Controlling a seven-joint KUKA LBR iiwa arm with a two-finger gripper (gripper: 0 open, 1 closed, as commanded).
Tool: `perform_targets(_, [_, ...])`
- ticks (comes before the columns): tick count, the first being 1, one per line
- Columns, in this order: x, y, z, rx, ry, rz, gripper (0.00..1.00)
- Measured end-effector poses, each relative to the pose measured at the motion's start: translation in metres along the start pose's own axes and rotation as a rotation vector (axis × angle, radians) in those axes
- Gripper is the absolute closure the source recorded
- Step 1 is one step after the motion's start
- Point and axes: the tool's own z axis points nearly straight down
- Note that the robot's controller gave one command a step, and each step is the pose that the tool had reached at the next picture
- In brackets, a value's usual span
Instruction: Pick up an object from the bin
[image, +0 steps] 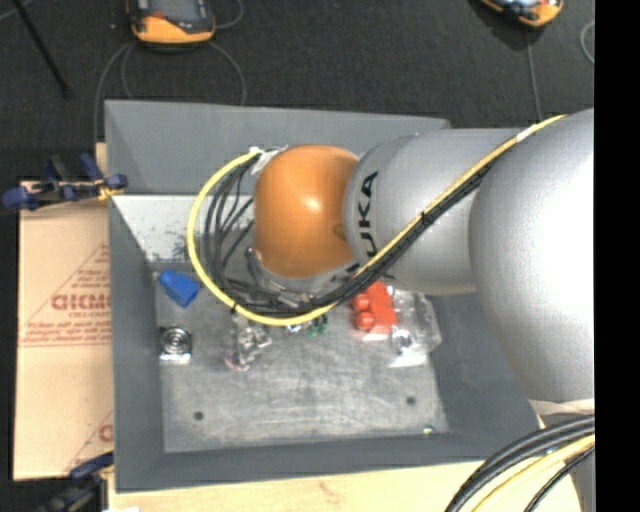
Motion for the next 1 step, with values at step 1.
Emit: perform_targets(1, [-0.0043,0.0063,-0.0803,0.005,-0.017,-0.035,1.00])
